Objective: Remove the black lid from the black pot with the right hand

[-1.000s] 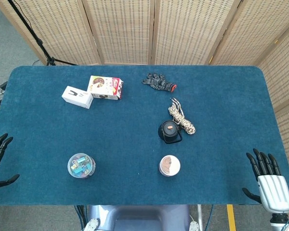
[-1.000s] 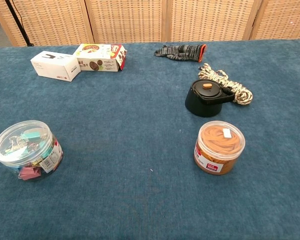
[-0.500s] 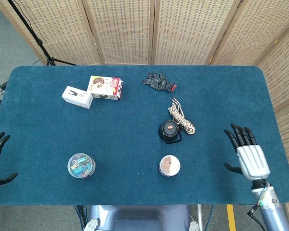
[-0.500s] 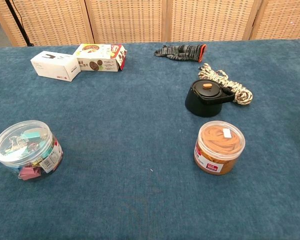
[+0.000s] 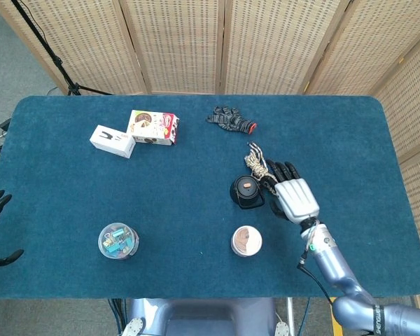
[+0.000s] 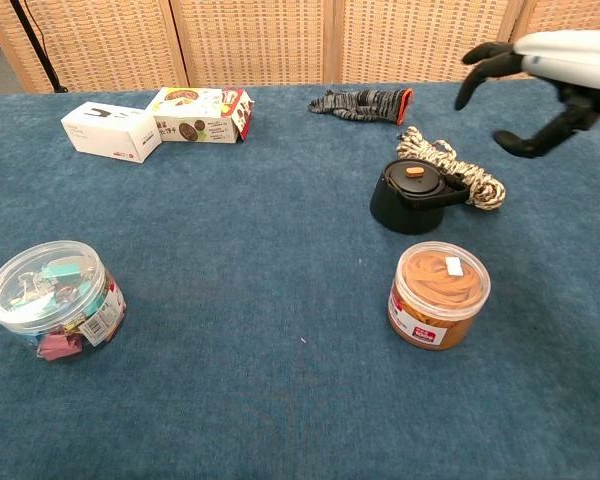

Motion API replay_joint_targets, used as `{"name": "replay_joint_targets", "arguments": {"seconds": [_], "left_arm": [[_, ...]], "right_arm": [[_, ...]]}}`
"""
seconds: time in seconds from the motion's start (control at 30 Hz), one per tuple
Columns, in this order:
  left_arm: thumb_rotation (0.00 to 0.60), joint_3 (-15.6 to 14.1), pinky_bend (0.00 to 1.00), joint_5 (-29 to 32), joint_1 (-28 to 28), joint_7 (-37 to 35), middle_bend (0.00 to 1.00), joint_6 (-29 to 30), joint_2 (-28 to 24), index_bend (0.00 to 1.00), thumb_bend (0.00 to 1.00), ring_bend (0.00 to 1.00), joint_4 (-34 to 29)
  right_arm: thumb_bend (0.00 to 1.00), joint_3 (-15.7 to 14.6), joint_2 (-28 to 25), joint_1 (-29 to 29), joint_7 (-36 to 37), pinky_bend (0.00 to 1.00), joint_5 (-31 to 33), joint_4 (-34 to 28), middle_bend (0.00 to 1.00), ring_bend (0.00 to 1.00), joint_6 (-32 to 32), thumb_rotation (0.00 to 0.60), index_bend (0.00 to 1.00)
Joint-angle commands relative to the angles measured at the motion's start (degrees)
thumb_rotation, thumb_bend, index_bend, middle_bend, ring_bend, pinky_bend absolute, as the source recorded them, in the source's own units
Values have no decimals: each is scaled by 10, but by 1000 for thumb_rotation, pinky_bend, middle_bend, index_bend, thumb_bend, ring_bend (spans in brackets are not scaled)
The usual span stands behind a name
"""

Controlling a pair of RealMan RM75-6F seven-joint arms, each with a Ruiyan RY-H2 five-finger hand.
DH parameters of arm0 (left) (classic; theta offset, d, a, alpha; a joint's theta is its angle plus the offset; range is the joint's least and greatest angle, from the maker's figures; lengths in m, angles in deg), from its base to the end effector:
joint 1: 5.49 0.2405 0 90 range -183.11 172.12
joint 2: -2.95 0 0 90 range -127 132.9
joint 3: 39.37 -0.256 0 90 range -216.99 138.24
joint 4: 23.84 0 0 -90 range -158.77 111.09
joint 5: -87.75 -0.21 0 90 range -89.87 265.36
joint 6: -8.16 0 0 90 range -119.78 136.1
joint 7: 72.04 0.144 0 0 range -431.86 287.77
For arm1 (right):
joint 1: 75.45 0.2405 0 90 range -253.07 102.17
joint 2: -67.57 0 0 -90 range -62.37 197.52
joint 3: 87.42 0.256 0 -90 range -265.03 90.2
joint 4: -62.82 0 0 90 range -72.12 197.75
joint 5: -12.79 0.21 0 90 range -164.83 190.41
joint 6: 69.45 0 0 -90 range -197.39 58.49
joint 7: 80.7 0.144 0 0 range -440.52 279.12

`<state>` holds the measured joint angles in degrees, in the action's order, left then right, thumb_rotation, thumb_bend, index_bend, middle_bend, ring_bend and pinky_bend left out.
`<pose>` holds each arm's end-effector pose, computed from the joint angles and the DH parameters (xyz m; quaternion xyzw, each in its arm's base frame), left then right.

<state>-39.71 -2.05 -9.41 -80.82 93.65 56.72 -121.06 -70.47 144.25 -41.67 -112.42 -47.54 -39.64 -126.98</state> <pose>-0.3043 0.1634 0.1978 -0.6057 -0.4111 -0.3958 0.5545 -0.1486 -0.3238 0.0555 0.7158 -0.3686 0.3669 0.4659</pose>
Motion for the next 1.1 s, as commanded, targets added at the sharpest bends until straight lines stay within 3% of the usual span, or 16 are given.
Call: {"name": "replay_joint_targets", "arguments": {"seconds": [0.03, 0.3, 0.57, 1.1], "left_arm": [[600, 1, 0, 1, -1, -1, 0, -2, -1, 0, 85, 0, -1], [600, 0, 0, 2, -3, -2, 0, -6, -3, 0, 84, 0, -1], [600, 0, 0, 1, -1, -16, 0, -4, -7, 0, 84, 0, 2], [600, 1, 0, 3, -2, -41, 0, -5, -14, 0, 85, 0, 7]], "right_arm": [[585, 15, 30, 33, -33, 0, 47, 26, 0, 0, 5, 600, 286], [590, 21, 59, 87, -61, 0, 140, 48, 0, 0, 17, 600, 341], [327, 24, 95, 137, -89, 0, 206, 88, 0, 0, 5, 600, 370], [306, 11, 141, 204, -142, 0, 312, 144, 0, 0, -25, 600, 425]]}}
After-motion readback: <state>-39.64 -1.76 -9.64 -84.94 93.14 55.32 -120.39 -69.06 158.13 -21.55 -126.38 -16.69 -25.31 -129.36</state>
